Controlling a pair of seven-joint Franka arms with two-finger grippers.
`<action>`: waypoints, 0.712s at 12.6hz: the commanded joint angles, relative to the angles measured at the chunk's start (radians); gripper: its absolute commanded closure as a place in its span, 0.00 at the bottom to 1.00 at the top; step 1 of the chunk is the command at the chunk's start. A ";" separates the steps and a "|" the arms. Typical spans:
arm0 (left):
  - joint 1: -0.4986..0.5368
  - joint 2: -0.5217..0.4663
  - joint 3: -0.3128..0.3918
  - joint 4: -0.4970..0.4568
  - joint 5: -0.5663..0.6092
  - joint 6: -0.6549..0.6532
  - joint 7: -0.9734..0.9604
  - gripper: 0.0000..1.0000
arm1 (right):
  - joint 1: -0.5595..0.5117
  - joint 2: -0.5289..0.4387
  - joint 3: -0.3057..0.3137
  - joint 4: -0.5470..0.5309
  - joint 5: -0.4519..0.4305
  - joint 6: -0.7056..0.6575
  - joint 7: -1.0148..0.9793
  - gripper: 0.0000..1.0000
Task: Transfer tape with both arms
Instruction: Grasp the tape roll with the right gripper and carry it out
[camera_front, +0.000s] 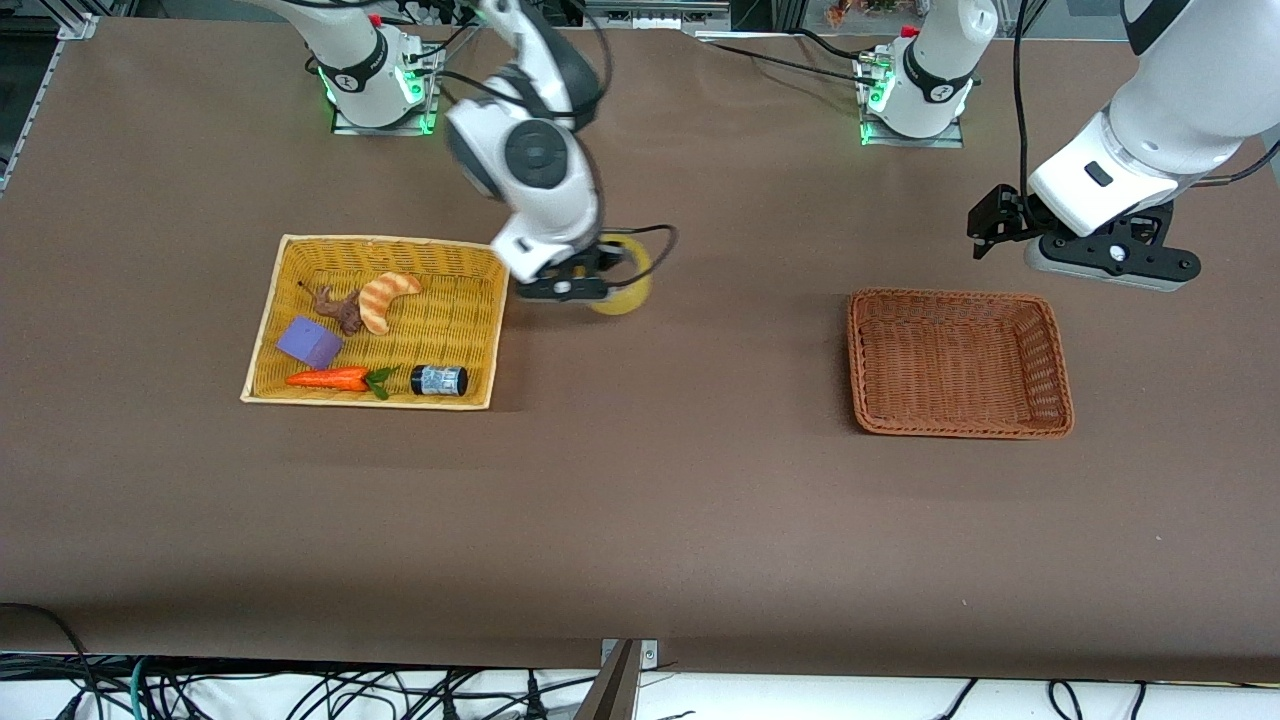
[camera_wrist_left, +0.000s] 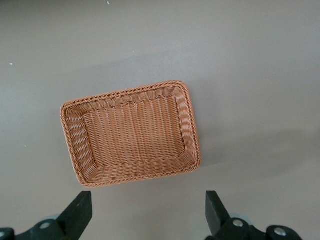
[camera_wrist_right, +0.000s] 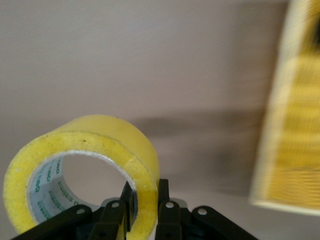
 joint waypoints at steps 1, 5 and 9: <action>-0.004 0.013 0.000 0.036 -0.017 -0.029 -0.009 0.00 | 0.080 0.196 0.015 0.213 -0.082 0.008 0.199 1.00; -0.006 0.013 -0.003 0.035 -0.017 -0.030 -0.008 0.00 | 0.097 0.296 0.053 0.249 -0.164 0.103 0.338 1.00; -0.007 0.013 -0.004 0.035 -0.017 -0.046 -0.008 0.00 | 0.101 0.304 0.053 0.249 -0.173 0.111 0.344 0.31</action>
